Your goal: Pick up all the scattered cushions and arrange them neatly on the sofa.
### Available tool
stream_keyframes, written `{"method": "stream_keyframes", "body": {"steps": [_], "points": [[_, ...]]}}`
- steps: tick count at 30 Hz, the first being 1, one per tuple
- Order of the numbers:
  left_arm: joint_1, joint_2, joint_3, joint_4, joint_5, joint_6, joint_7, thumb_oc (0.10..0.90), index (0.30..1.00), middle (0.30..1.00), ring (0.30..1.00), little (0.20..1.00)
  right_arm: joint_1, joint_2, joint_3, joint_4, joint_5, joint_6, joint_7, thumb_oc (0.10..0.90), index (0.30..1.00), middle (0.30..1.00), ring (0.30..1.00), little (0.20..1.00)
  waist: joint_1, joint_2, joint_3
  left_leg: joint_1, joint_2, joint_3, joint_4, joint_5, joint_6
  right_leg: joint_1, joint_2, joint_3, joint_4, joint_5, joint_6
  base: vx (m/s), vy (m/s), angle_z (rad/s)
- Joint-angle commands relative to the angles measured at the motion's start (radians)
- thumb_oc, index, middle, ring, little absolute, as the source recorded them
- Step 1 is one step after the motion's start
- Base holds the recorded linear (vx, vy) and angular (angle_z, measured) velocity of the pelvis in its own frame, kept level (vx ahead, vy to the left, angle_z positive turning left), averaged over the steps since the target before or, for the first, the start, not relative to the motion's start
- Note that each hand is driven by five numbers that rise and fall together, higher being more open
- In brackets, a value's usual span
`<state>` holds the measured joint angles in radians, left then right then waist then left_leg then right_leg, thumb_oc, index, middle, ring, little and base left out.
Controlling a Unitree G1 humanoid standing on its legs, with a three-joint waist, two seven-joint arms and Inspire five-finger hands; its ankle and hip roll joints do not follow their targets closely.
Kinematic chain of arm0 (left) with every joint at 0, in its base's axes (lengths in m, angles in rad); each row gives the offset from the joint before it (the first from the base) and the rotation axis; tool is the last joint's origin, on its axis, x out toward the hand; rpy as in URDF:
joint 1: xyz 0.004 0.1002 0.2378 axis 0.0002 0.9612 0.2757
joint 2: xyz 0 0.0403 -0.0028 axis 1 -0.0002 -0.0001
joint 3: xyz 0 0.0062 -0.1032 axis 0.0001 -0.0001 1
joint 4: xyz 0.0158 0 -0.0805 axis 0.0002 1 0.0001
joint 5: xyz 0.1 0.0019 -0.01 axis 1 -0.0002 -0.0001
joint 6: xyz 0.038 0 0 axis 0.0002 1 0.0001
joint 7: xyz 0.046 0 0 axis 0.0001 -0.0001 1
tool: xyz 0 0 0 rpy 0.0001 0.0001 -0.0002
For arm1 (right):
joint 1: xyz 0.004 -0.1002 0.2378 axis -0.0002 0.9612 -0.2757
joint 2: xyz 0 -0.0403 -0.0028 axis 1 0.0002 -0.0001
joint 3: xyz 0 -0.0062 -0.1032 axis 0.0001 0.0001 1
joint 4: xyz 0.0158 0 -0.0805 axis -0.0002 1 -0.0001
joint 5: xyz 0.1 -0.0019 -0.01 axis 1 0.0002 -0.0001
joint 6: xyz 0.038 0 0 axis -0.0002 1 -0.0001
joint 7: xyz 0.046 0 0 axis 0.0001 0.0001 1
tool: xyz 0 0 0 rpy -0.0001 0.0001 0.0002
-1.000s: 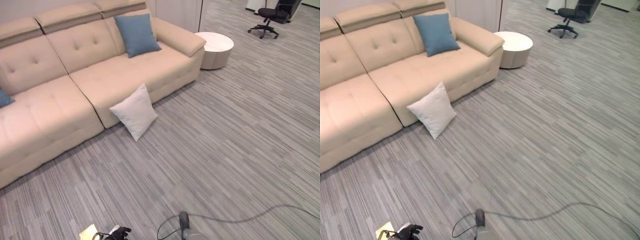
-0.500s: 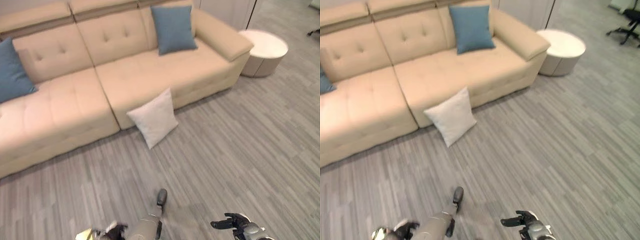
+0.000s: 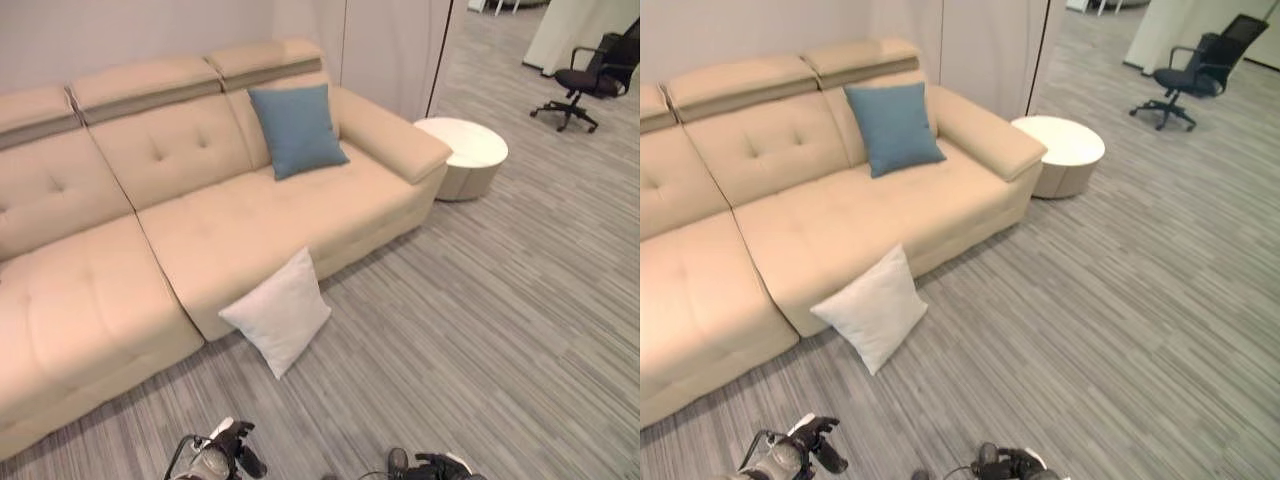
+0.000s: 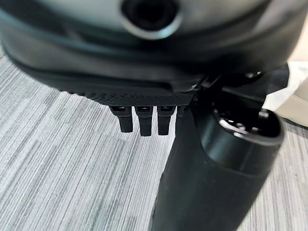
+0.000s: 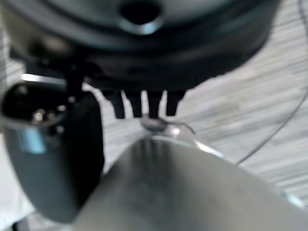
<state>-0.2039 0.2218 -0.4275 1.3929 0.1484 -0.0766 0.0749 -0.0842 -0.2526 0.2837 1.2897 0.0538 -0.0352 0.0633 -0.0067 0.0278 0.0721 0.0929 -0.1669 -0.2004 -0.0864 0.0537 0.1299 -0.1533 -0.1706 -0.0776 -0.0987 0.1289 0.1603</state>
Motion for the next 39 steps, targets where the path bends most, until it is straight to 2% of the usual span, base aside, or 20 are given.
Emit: {"method": "stream_keyframes", "body": {"steps": [1,2,3,4,6,8,12,14,17,18,19,20,21,22,25,29,30,33,35,39], "points": [[0.013,0.014,0.024,-0.015,0.020,-0.011,0.006,0.800,0.900,0.900,0.900,0.900,0.018,-0.074,0.004,0.043,-0.024,0.031,0.002,0.800,0.900,0.900,0.900,0.900,0.033,-0.006,0.063,0.043,0.156,0.005,0.099,-0.214,-0.150,-0.071,-0.025,0.033,0.085,-0.039,0.041,0.00,0.000,0.46],[0.013,0.014,0.024,-0.015,0.020,-0.011,0.006,0.800,0.900,0.900,0.900,0.900,0.018,-0.074,0.004,0.043,-0.024,0.031,0.002,0.800,0.900,0.900,0.900,0.900,0.033,-0.006,0.063,0.043,0.156,0.005,0.099,-0.214,-0.150,-0.071,-0.025,0.033,0.085,-0.039,0.041,0.64,-0.434,0.39],[0.020,0.014,0.033,0.014,0.004,-0.015,0.006,0.800,0.900,0.900,0.900,0.900,0.038,-0.078,-0.019,0.064,-0.011,0.039,-0.005,0.800,0.900,0.900,0.900,0.900,0.007,-0.004,0.033,0.105,0.218,-0.043,0.124,-0.232,-0.193,-0.078,0.011,0.056,0.140,-0.024,0.034,1.04,-0.894,0.31],[0.016,0.006,0.045,-0.012,-0.043,-0.014,0.002,0.800,0.900,0.900,0.900,0.900,0.042,-0.090,-0.032,0.089,0.035,0.033,-0.020,0.800,0.900,0.900,0.900,0.900,0.012,-0.017,0.059,-0.100,0.283,-0.032,0.528,-0.005,-0.212,0.023,0.055,0.036,0.151,-0.089,-0.050,1.08,-1.049,0.22],[0.013,0.012,0.052,-0.042,-0.062,-0.014,0.012,0.800,0.900,0.900,0.900,0.900,0.025,-0.103,-0.025,0.086,0.049,0.031,-0.030,0.800,0.900,0.900,0.900,0.900,0.030,-0.047,0.092,-0.236,0.310,0.079,0.748,-0.018,-0.166,0.085,0.070,0.004,0.133,-0.109,-0.090,0.35,-0.579,1.10],[0.013,0.013,0.049,-0.050,-0.067,-0.018,0.016,0.800,0.900,0.900,0.900,0.900,0.010,-0.112,-0.019,0.088,0.046,0.030,-0.038,0.800,0.900,0.900,0.900,0.900,0.048,-0.058,0.099,-0.276,0.329,0.134,0.768,-0.026,-0.161,0.113,0.073,-0.016,0.124,-0.126,-0.101,0.19,-0.222,1.22],[0.003,-0.010,0.031,-0.060,-0.071,-0.018,0.017,0.800,0.900,0.900,0.900,0.900,-0.017,-0.139,-0.018,0.090,0.055,0.019,-0.056,0.800,0.900,0.900,0.900,0.900,0.090,-0.058,0.092,-0.352,0.244,0.274,0.568,-0.111,-0.161,0.214,0.093,-0.073,0.052,-0.174,-0.079,0.34,-0.106,0.52],[0.006,-0.014,0.019,-0.050,-0.055,-0.017,0.019,0.800,0.900,0.900,0.900,0.900,-0.026,-0.141,-0.009,0.091,0.055,0.009,-0.066,0.800,0.900,0.900,0.900,0.900,0.114,-0.037,0.071,-0.356,0.186,0.341,0.275,-0.036,-0.159,0.256,0.129,-0.090,0.029,-0.199,-0.064,0.41,0.047,0.47],[0.022,-0.017,0.020,-0.031,-0.051,-0.011,0.013,0.800,0.900,0.900,0.900,0.900,-0.033,-0.131,-0.002,0.072,0.031,0.003,-0.077,0.800,0.900,0.900,0.900,0.900,0.145,-0.021,0.056,-0.371,0.188,0.369,0.093,0.054,-0.178,0.310,0.156,-0.099,0.049,-0.260,-0.060,0.37,0.081,0.05],[0.047,-0.011,0.038,0.004,-0.048,-0.004,0.016,0.800,0.900,0.900,0.900,0.900,-0.043,-0.119,0.009,0.055,-0.010,0.002,-0.091,0.800,0.900,0.900,0.900,0.900,0.149,-0.029,0.042,-0.317,0.148,0.305,0.085,0.053,-0.146,0.295,0.147,-0.099,0.165,-0.274,-0.050,0.49,0.138,-0.22],[0.047,-0.011,0.038,0.004,-0.048,-0.004,0.016,0.800,0.900,0.900,0.900,0.900,-0.043,-0.119,0.009,0.055,-0.010,0.002,-0.091,0.800,0.900,0.900,0.900,0.900,0.150,-0.028,0.040,-0.320,0.150,0.305,0.086,0.054,-0.146,0.292,0.149,-0.099,0.165,-0.272,-0.051,0.36,0.133,-0.20],[0.060,-0.005,0.049,0.019,-0.048,0.001,0.013,0.800,0.900,0.900,0.900,0.900,-0.047,-0.115,0.009,0.036,-0.023,-0.001,-0.093,0.800,0.900,0.900,0.900,0.900,0.147,-0.040,0.038,-0.309,0.157,0.307,0.117,0.032,-0.134,0.275,0.135,-0.117,0.275,-0.268,-0.028,0.29,0.112,-0.22],[0.061,0.015,0.076,0.023,-0.053,0.008,0.014,0.800,0.900,0.900,0.900,0.900,-0.051,-0.108,0.022,0.012,-0.046,0.000,-0.081,0.800,0.900,0.900,0.900,0.900,0.125,-0.038,0.054,-0.250,0.167,0.288,0.116,0.005,-0.114,0.190,0.071,-0.143,0.525,-0.197,0.020,0.29,0.112,-0.07],[0.061,0.015,0.076,0.023,-0.053,0.008,0.014,0.800,0.900,0.900,0.900,0.900,-0.051,-0.108,0.022,0.012,-0.046,0.000,-0.081,0.800,0.900,0.900,0.900,0.900,0.125,-0.036,0.052,-0.254,0.169,0.288,0.117,0.006,-0.114,0.187,0.073,-0.143,0.523,-0.195,0.020,0.24,0.099,0.12],[0.053,0.046,0.098,0.010,-0.069,0.010,0.013,0.800,0.900,0.900,0.900,0.900,-0.052,-0.079,0.036,-0.022,-0.052,0.004,-0.073,0.800,0.900,0.900,0.900,0.900,0.100,-0.011,0.062,-0.180,0.186,0.215,0.109,-0.032,-0.094,0.071,0.026,-0.128,0.758,-0.141,0.009,0.25,0.036,0.85],[0.041,0.055,0.099,0.011,-0.072,0.008,0.016,0.800,0.900,0.900,0.900,0.900,-0.041,-0.066,0.031,-0.021,-0.053,0.013,-0.071,0.800,0.900,0.900,0.900,0.900,0.087,-0.018,0.062,-0.122,0.182,0.162,0.093,-0.071,-0.107,0.051,-0.051,-0.131,0.581,-0.157,-0.015,0.26,-0.134,0.95],[0.029,0.054,0.095,0.003,-0.075,0.002,0.025,0.800,0.900,0.900,0.900,0.900,-0.038,-0.064,0.028,-0.016,-0.055,0.020,-0.070,0.800,0.900,0.900,0.900,0.900,0.081,-0.032,0.060,-0.099,0.176,0.135,0.090,-0.095,-0.129,0.055,-0.080,-0.111,0.349,-0.147,-0.009,0.26,-0.238,0.37],[0.000,0.048,0.060,-0.012,-0.069,-0.004,0.026,0.800,0.900,0.900,0.900,0.900,-0.026,-0.071,0.018,0.017,-0.045,0.029,-0.070,0.800,0.900,0.900,0.900,0.900,0.055,-0.058,0.057,-0.081,0.160,0.075,0.099,-0.122,-0.141,0.068,-0.028,0.055,0.172,-0.094,0.036,0.27,-0.228,0.52],[-0.003,0.037,0.061,-0.010,-0.079,-0.009,0.036,0.800,0.900,0.900,0.900,0.900,-0.009,-0.075,0.002,0.031,-0.038,0.030,-0.083,0.800,0.900,0.900,0.900,0.900,0.067,-0.076,0.047,-0.079,0.162,0.066,0.112,-0.139,-0.150,0.092,-0.021,0.047,0.140,-0.102,0.031,0.13,-0.208,1.01],[0.022,0.019,0.099,-0.005,-0.134,-0.011,0.028,0.800,0.900,0.900,0.900,0.900,0.021,-0.076,-0.009,0.065,-0.029,0.031,-0.084,0.800,0.900,0.900,0.900,0.900,0.066,-0.072,0.021,-0.066,0.206,0.025,0.076,-0.117,-0.175,0.131,0.020,0.004,0.095,-0.115,0.011,0.12,-0.204,0.67]]}}
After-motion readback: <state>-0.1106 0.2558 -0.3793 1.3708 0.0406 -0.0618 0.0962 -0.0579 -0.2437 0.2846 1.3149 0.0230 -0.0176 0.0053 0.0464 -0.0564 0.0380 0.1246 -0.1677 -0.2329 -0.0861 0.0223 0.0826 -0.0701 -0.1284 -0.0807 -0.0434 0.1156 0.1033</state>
